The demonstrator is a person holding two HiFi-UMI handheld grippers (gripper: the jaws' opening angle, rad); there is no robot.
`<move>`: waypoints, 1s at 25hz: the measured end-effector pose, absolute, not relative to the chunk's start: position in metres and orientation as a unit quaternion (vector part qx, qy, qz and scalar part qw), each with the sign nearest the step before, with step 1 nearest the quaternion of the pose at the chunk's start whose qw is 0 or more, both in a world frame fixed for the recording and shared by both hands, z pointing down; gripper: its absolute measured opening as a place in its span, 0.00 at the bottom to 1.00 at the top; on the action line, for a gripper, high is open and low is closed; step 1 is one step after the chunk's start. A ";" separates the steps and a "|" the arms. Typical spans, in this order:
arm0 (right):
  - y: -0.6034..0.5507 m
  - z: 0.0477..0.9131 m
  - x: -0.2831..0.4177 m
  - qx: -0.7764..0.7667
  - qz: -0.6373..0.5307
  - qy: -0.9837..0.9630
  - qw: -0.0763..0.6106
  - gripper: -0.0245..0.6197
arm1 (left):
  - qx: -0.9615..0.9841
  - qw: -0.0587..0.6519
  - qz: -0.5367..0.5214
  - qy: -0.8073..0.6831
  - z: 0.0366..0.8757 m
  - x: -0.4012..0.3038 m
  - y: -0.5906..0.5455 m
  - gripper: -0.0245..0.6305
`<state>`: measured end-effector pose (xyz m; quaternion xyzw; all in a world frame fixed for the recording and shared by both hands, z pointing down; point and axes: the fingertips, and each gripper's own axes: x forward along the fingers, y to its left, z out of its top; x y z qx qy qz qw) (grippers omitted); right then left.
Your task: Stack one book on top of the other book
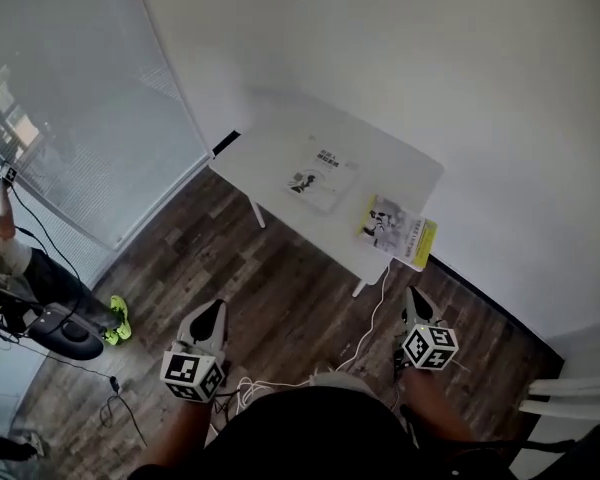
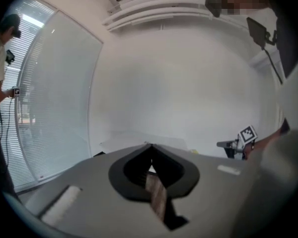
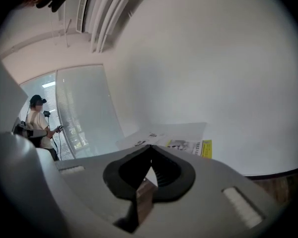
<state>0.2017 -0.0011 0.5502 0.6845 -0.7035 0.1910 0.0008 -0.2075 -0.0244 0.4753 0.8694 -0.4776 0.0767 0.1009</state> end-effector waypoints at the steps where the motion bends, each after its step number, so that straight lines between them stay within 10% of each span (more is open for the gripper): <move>1: -0.009 0.553 0.206 0.684 0.194 -0.704 0.004 0.04 | 0.866 0.103 0.079 -0.483 0.478 -0.206 -0.029 0.04; 25: -0.140 0.572 0.145 0.686 0.226 -0.690 0.040 0.04 | 0.889 0.121 0.109 -0.428 0.510 -0.223 -0.184 0.04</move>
